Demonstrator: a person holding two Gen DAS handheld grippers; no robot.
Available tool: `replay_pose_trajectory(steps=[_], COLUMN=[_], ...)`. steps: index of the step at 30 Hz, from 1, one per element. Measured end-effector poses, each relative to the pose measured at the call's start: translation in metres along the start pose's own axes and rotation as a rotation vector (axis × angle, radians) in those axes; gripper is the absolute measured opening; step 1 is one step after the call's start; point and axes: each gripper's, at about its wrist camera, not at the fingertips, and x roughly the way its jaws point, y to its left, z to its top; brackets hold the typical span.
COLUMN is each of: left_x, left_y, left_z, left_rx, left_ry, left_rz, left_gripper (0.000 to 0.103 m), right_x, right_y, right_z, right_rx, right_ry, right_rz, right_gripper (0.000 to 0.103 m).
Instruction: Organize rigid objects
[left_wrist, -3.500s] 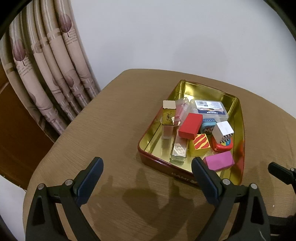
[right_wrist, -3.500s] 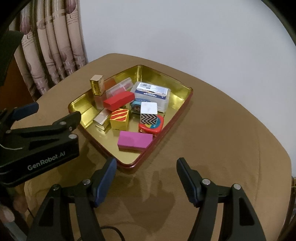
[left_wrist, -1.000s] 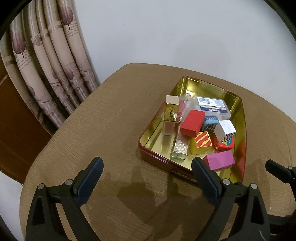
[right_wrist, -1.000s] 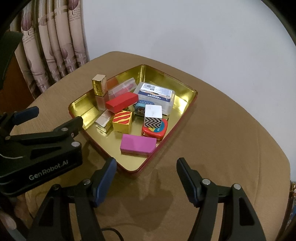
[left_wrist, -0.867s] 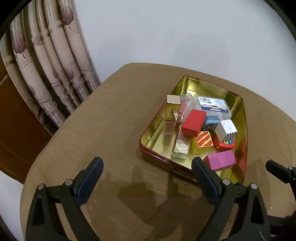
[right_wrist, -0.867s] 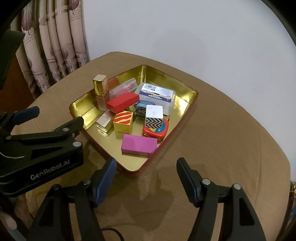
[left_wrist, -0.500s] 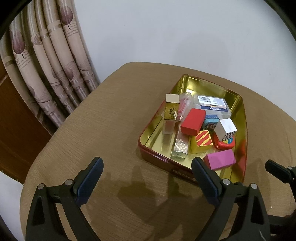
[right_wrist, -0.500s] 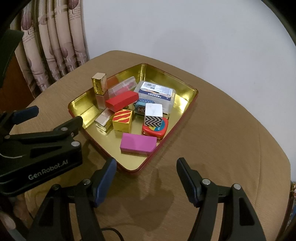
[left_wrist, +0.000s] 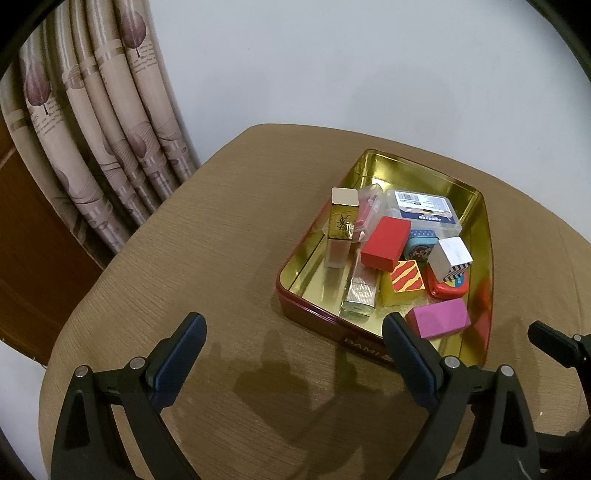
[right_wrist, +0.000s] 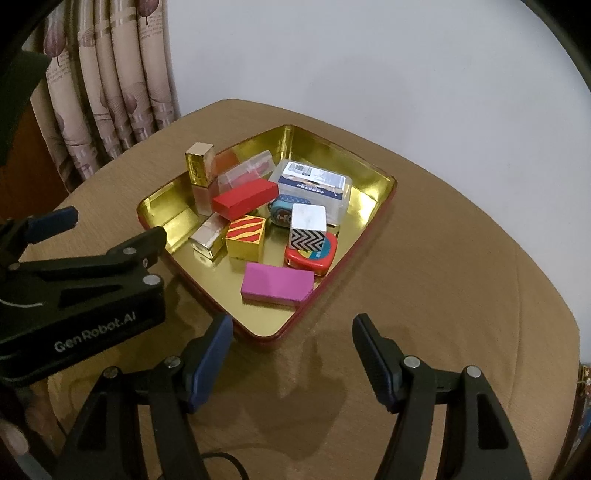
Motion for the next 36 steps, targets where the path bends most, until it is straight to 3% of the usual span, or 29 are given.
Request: replay_pose_trajectory(steps=[36], left_x=[-0.0051], left_y=[-0.0027], left_z=[0.0008], left_rx=[0.006], left_ry=[-0.02], left_rz=[-0.017], left_gripper=[0.095], right_x=[-0.0022], right_y=[0.0019], right_z=[0.0031], right_rx=[-0.016], right_ry=[-0.005], right_rz=[0.0], right_gripper=[0.069])
